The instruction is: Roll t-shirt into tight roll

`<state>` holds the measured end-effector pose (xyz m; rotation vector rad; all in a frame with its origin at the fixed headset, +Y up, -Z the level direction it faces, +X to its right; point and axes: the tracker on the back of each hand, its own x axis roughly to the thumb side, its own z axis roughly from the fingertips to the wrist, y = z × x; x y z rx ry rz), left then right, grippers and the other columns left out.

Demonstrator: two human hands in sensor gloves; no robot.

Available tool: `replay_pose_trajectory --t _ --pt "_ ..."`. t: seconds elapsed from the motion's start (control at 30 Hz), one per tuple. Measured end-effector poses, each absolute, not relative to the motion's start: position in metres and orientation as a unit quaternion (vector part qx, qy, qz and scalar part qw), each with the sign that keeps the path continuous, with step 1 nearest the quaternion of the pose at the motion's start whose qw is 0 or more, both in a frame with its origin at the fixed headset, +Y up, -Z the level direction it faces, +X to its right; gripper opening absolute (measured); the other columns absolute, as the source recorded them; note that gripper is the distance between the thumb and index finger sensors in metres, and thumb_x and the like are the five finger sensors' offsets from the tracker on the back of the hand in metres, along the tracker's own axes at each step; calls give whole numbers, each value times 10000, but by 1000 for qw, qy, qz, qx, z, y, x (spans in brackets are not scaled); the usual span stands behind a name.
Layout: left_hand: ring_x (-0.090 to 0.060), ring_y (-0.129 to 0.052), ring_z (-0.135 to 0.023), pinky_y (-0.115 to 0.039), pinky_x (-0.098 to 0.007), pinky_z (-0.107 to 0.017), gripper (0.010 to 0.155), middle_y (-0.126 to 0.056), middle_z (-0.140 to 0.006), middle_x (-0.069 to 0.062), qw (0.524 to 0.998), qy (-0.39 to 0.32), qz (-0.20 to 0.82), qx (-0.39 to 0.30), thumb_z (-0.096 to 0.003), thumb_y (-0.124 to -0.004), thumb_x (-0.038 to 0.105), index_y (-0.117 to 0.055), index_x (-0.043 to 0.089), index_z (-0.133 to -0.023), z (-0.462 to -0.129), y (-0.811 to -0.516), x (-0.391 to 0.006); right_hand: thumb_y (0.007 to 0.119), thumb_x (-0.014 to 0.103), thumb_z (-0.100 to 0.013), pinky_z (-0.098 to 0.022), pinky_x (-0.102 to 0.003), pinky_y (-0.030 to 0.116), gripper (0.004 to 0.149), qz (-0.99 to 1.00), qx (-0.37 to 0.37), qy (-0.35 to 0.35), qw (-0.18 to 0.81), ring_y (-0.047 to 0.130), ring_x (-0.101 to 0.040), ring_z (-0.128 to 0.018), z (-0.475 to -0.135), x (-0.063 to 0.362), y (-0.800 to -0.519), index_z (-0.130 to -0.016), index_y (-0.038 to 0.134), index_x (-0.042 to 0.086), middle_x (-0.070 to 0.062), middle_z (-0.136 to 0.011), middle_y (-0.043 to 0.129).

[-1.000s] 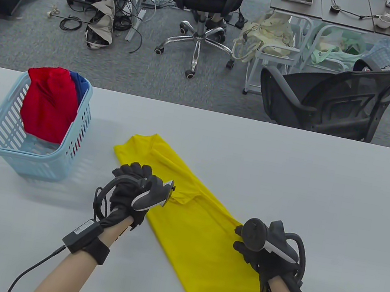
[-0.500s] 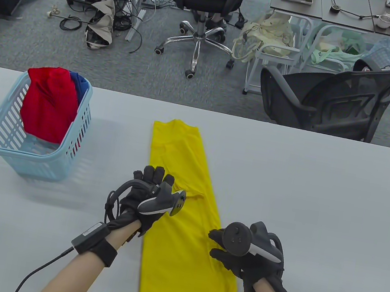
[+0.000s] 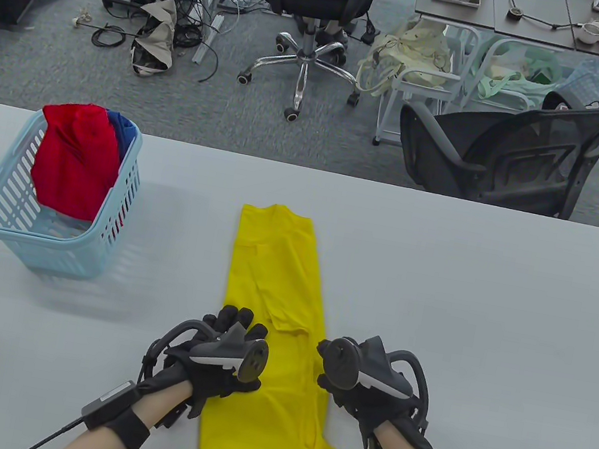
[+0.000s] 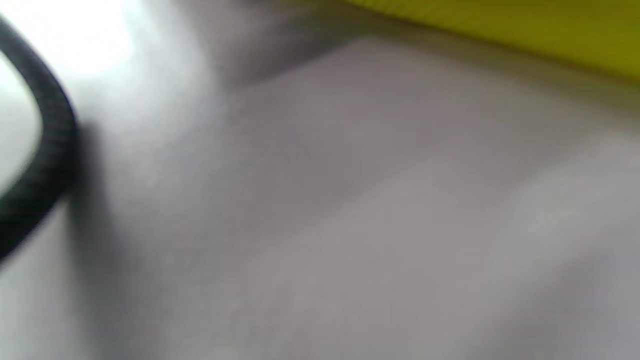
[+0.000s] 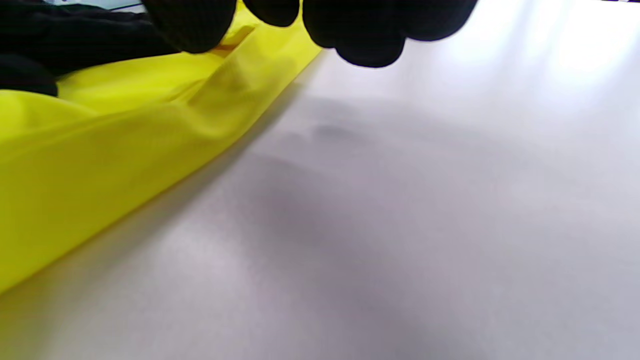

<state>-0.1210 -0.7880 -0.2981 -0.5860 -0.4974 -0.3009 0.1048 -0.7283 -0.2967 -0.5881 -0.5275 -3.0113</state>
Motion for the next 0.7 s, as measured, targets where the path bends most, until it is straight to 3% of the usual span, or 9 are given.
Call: replay_pose_trajectory --t 0.1,0.27,0.37,0.47,0.6,0.7 --pt "-483 -68 -1093 -266 -630 -791 832 93 -1167 -185 918 -238 -127 -292 -458 -232 678 90 240 -1086 -299 -790 -125 698 453 -619 -682 -507 594 664 -968 -190 -162 23 655 -340 -996 -313 87 -724 -1175 407 239 -148 -1188 423" --pt "-507 -44 -1081 -251 -640 -788 843 125 -1149 -220 916 -235 -156 -285 -429 -150 665 156 201 -1062 -295 -796 -122 741 475 -593 -691 -515 577 722 -958 -198 -192 72 633 -340 -1010 -351 40 -734 -1179 383 251 -137 -1199 403" --pt "-505 -27 -1078 -238 -640 -785 842 146 -1145 -216 916 -238 -155 -284 -428 -145 666 164 204 -1060 -294 -797 -124 767 440 -589 -693 -515 582 608 -955 -182 -204 116 667 -311 -989 -368 27 -747 -1104 516 239 -94 -1151 490" --pt "-506 -20 -1075 -231 -641 -784 840 152 -1143 -216 915 -239 -153 -285 -429 -144 665 167 205 -1059 -294 -797 -125 680 389 -632 -702 -529 580 398 -961 -173 -197 89 726 -275 -950 -380 32 -746 -1004 617 263 -51 -1092 587" --pt "-509 -12 -1071 -224 -644 -782 839 159 -1138 -218 914 -240 -153 -288 -430 -139 663 175 201 -1055 -294 -798 -125 566 408 -659 -679 -518 614 392 -971 -127 -201 3 765 -288 -925 -391 57 -740 -1001 631 226 -71 -1076 628" --pt "-511 -9 -1069 -222 -645 -780 839 161 -1136 -221 914 -241 -154 -289 -429 -137 661 178 197 -1053 -294 -798 -125 571 422 -663 -654 -503 647 390 -978 -77 -195 0 803 -289 -894 -395 76 -739 -982 656 216 -75 -1053 665"
